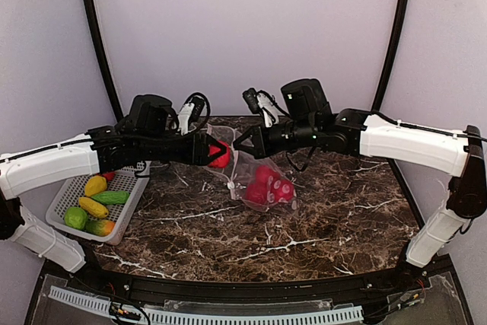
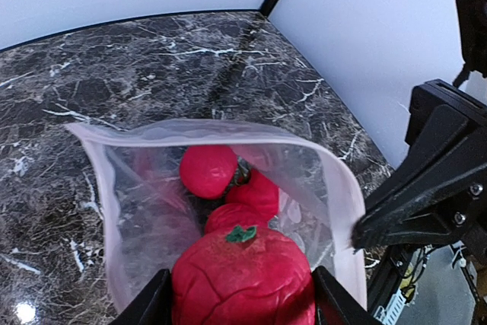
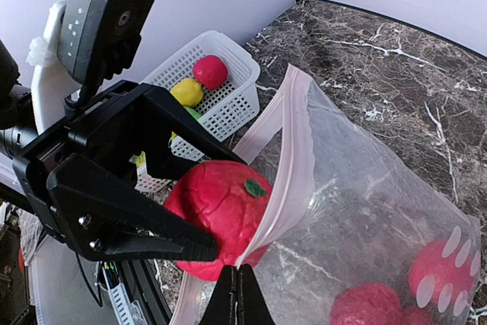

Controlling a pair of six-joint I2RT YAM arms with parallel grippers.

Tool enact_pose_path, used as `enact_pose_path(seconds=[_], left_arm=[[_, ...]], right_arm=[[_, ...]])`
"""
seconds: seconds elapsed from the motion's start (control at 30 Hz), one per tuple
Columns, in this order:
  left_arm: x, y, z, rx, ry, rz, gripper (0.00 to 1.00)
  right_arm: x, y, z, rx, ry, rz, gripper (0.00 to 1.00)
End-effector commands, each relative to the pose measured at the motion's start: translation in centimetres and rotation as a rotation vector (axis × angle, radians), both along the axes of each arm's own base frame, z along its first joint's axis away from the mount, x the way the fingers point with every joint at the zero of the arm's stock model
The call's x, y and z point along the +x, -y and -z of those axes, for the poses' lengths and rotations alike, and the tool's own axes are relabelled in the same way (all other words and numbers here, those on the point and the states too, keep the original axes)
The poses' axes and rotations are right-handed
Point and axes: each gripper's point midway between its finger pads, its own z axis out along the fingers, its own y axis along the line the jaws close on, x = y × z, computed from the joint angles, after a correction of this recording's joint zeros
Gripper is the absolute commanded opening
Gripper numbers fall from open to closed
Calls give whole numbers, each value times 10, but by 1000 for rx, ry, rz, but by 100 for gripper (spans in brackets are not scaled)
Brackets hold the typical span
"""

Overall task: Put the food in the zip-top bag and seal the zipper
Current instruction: Place the fake fruit in the zipper food storage bag.

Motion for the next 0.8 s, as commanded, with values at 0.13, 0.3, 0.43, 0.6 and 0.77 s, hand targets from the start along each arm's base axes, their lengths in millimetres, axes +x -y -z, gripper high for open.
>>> enact_pose_path(seconds=[0.13, 0.3, 0.43, 0.6, 0.77], left_arm=[[2, -27, 19, 91, -11, -113, 57], [-1, -28, 29, 97, -41, -113, 64], [-1, -27, 29, 96, -43, -109, 74], [-1, -26, 29, 96, -41, -104, 81], [-2, -27, 29, 97, -42, -106, 81]], right_arm=[[-5, -2, -25, 57, 38, -20, 0], [-5, -2, -25, 58, 43, -18, 0], [-5, -2, -24, 56, 43, -18, 0], [-5, -2, -23, 54, 39, -18, 0], [-5, -2, -23, 54, 40, -17, 0]])
